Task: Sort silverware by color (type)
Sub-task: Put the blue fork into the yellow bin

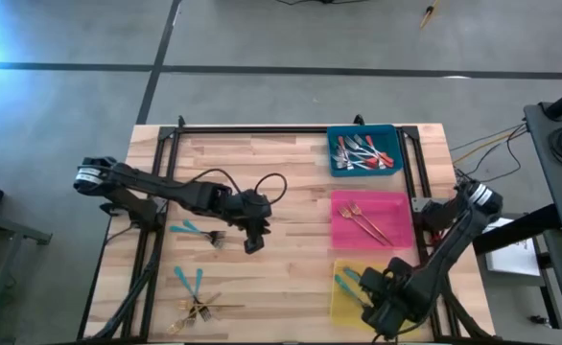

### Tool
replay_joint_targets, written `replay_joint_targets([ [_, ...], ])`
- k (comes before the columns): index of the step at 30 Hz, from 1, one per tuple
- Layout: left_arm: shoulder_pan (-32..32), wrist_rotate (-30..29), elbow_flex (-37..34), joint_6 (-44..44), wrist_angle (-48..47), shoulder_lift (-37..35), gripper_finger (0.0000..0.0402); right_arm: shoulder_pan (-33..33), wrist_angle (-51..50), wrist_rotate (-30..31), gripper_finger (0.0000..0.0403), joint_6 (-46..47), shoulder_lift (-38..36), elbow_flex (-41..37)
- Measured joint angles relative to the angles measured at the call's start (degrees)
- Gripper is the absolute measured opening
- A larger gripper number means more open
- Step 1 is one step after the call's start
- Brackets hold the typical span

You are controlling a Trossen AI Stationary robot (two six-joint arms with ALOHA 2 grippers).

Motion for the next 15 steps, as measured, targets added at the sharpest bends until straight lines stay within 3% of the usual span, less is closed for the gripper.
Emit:
replay_joint_targets([
  [6, -2.34, 0.27, 6.38, -4.66, -19.52, -0.04, 0.0086, 0.01, 0.34, -1.58, 0.0020, -3.71, 2.39, 0.00],
  [15, -10.18, -2.26, 11.45, -14.32, -37.59, -0.08, 0.0086, -0.01, 0.30, -1.00, 0.0096, -4.56, 2.80, 0.00],
])
